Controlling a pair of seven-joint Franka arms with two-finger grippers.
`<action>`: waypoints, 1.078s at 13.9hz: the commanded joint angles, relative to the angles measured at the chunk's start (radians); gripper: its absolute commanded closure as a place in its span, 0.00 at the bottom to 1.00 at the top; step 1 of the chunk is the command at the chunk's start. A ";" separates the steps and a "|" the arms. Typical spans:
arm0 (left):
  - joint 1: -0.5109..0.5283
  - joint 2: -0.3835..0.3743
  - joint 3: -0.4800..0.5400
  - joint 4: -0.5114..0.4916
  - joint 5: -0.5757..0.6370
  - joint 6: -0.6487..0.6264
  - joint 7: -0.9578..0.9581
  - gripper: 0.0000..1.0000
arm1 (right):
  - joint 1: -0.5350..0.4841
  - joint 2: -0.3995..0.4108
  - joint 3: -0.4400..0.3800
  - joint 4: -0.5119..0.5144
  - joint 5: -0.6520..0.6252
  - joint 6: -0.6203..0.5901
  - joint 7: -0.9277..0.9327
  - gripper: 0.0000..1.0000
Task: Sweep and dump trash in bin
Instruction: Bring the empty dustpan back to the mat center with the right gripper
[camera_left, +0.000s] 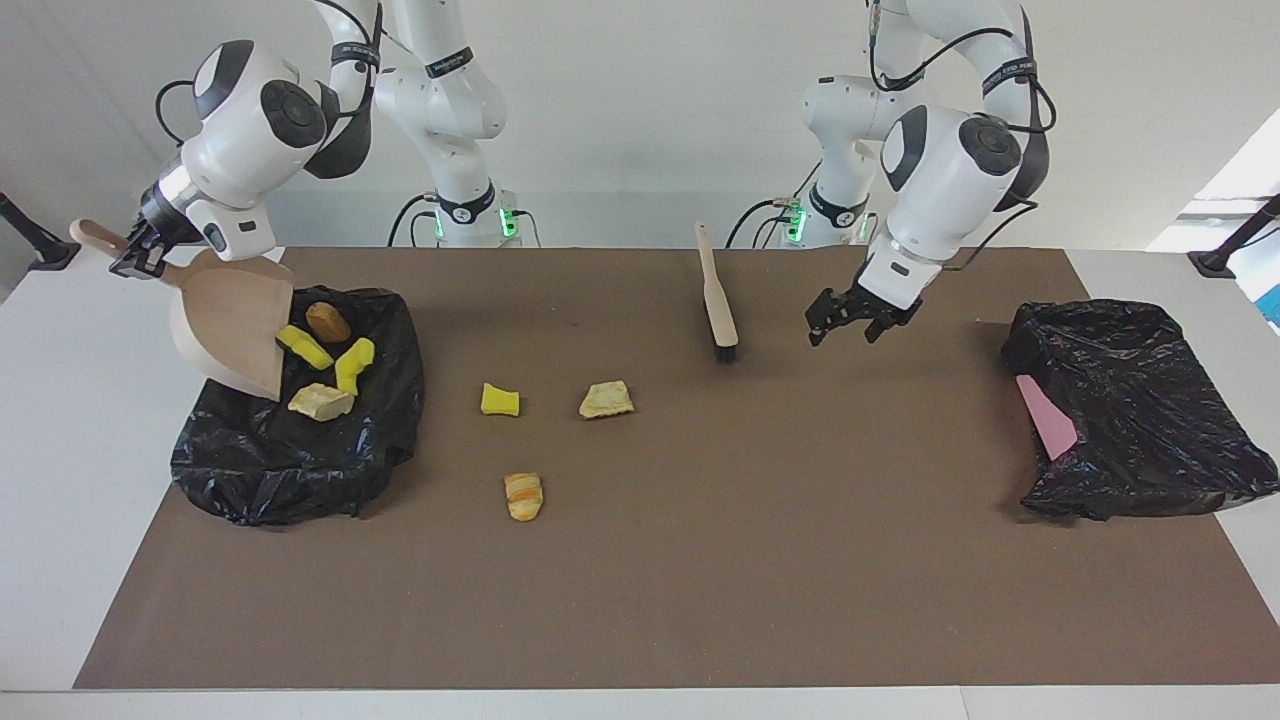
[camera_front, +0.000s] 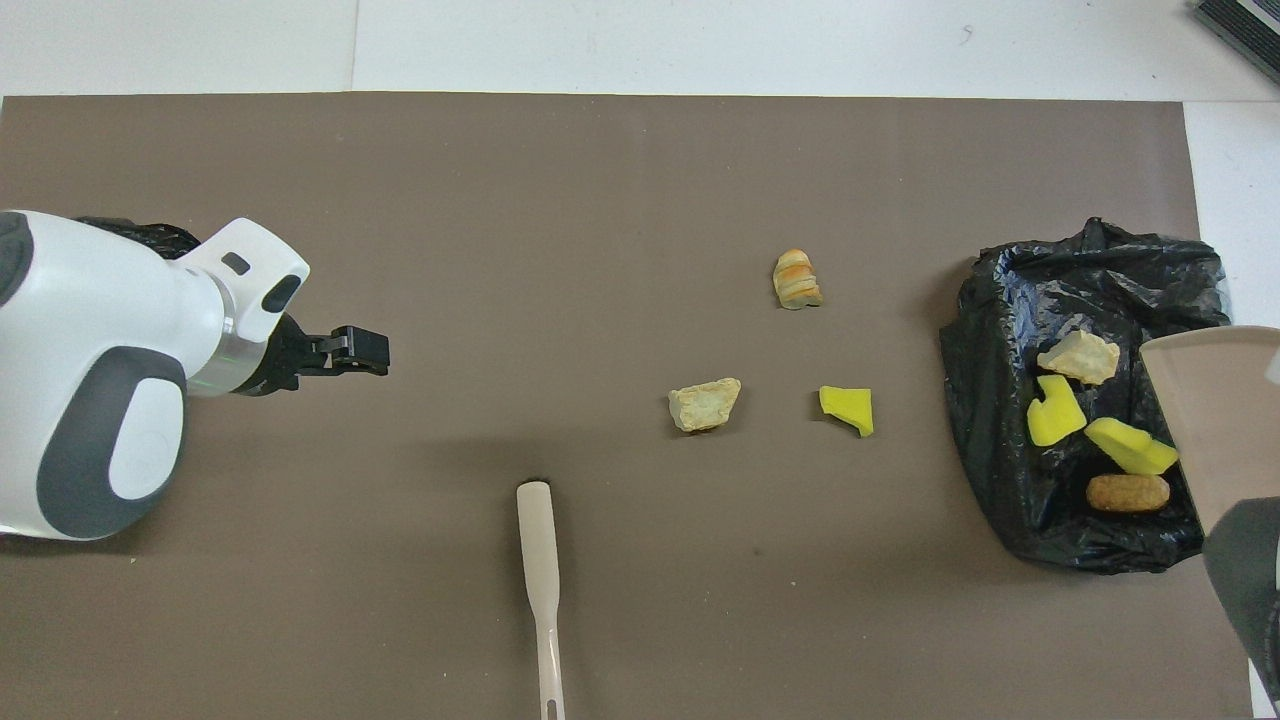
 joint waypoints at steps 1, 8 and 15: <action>0.072 0.031 -0.010 0.101 0.028 -0.087 0.114 0.00 | 0.001 -0.023 0.004 0.025 -0.029 -0.017 0.007 1.00; 0.123 0.008 -0.004 0.254 0.160 -0.230 0.240 0.00 | 0.136 0.106 0.019 0.250 0.173 -0.156 0.091 1.00; 0.124 -0.011 0.002 0.250 0.160 -0.228 0.239 0.00 | 0.346 0.232 0.019 0.436 0.434 -0.345 0.575 1.00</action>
